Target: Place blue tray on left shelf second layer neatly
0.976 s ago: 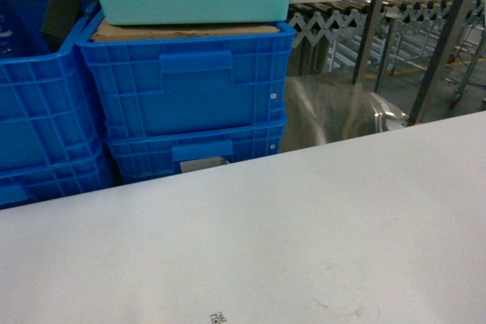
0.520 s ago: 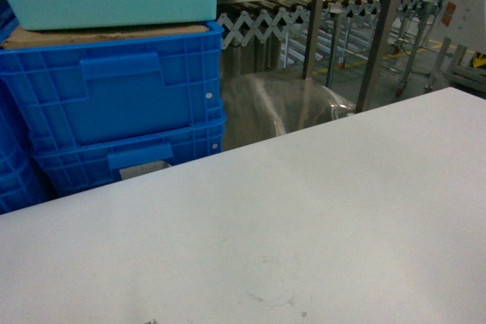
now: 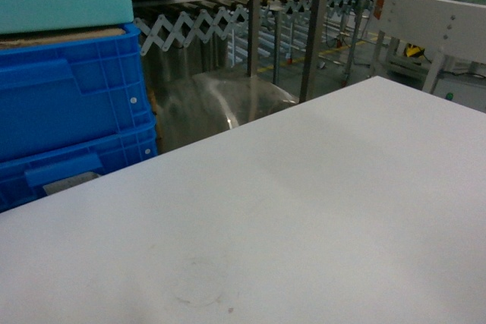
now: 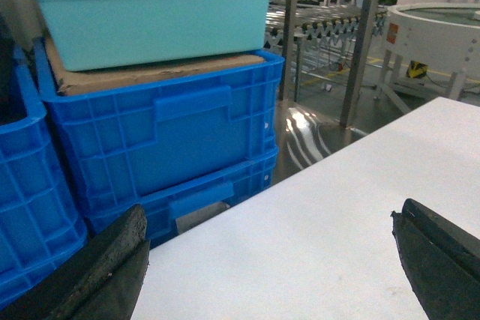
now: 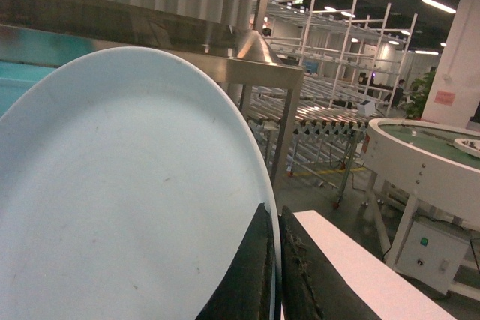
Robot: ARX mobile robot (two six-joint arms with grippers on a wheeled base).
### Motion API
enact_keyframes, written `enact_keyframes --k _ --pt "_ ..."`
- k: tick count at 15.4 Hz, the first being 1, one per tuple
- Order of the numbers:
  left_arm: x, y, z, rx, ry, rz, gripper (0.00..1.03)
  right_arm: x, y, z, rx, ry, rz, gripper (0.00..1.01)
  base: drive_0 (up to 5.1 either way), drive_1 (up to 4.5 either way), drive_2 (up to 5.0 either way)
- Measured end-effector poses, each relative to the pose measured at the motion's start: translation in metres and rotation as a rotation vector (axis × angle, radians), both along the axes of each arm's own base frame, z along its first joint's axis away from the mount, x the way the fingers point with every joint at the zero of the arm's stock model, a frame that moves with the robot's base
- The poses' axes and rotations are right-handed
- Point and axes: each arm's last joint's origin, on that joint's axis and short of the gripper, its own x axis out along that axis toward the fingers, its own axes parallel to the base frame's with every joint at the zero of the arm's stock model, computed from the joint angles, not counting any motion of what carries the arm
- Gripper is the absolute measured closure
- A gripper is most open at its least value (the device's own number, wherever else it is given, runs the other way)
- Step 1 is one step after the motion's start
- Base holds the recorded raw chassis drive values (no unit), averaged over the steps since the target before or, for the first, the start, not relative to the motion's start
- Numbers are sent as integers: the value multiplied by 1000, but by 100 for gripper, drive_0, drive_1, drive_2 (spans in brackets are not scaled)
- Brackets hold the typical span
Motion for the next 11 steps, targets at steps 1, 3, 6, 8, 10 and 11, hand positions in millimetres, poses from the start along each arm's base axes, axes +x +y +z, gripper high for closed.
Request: enact_keyframes --k 1,3,6,8,10,11 --pt "0 0 0 0 0 0 5 0 0 0 0 0 0 99 -157 -157 -157" --pt "0 0 0 0 0 0 5 0 0 0 0 0 0 99 -157 -157 -157" --pt "0 0 0 0 0 0 5 0 0 0 0 0 0 99 -157 -157 -157" --pt "0 0 0 0 0 0 5 0 0 0 0 0 0 99 -157 -157 -157" --pt "0 0 0 0 0 0 5 0 0 0 0 0 0 99 -157 -157 -157" --pt "0 0 0 0 0 0 5 0 0 0 0 0 0 99 -157 -157 -157"
